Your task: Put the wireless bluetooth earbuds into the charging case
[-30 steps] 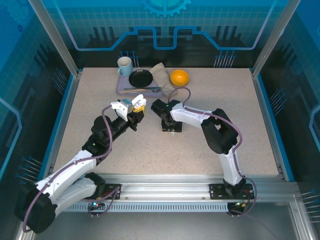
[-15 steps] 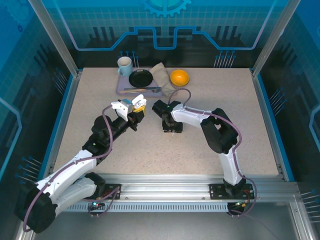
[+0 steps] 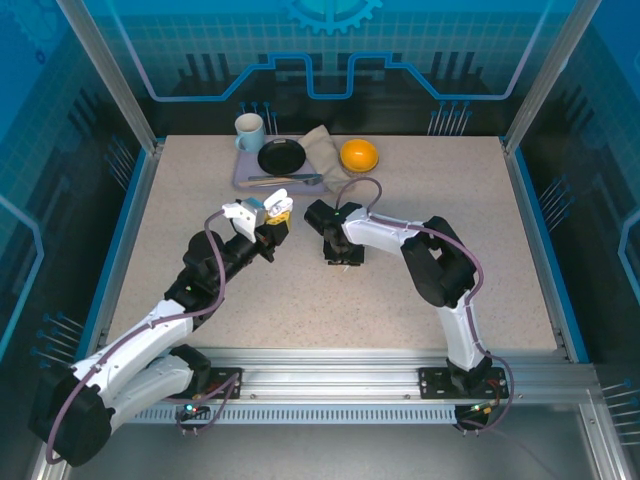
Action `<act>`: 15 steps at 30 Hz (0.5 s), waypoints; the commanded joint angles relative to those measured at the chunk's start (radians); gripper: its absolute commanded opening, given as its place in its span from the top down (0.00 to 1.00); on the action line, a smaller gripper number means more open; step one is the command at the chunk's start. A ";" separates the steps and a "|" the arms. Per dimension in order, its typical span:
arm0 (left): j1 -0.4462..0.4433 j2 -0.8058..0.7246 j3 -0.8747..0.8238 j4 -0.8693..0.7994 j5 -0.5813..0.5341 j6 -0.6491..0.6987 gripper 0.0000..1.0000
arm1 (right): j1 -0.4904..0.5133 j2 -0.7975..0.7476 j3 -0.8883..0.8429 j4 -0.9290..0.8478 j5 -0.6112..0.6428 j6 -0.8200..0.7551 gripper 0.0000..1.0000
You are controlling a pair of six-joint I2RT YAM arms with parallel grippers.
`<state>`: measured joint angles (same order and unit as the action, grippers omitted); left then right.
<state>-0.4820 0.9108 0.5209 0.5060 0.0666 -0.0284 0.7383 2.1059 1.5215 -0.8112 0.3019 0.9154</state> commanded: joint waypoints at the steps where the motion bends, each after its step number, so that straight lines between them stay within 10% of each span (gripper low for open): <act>1: 0.009 -0.003 0.037 0.029 0.002 -0.022 1.00 | -0.018 0.019 -0.041 0.003 -0.015 -0.002 0.65; 15: 0.009 -0.004 0.046 0.017 0.006 -0.025 1.00 | -0.028 -0.031 -0.122 0.066 -0.045 0.002 0.72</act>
<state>-0.4820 0.9108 0.5213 0.5056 0.0669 -0.0288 0.7300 2.0571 1.4452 -0.7265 0.2752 0.9157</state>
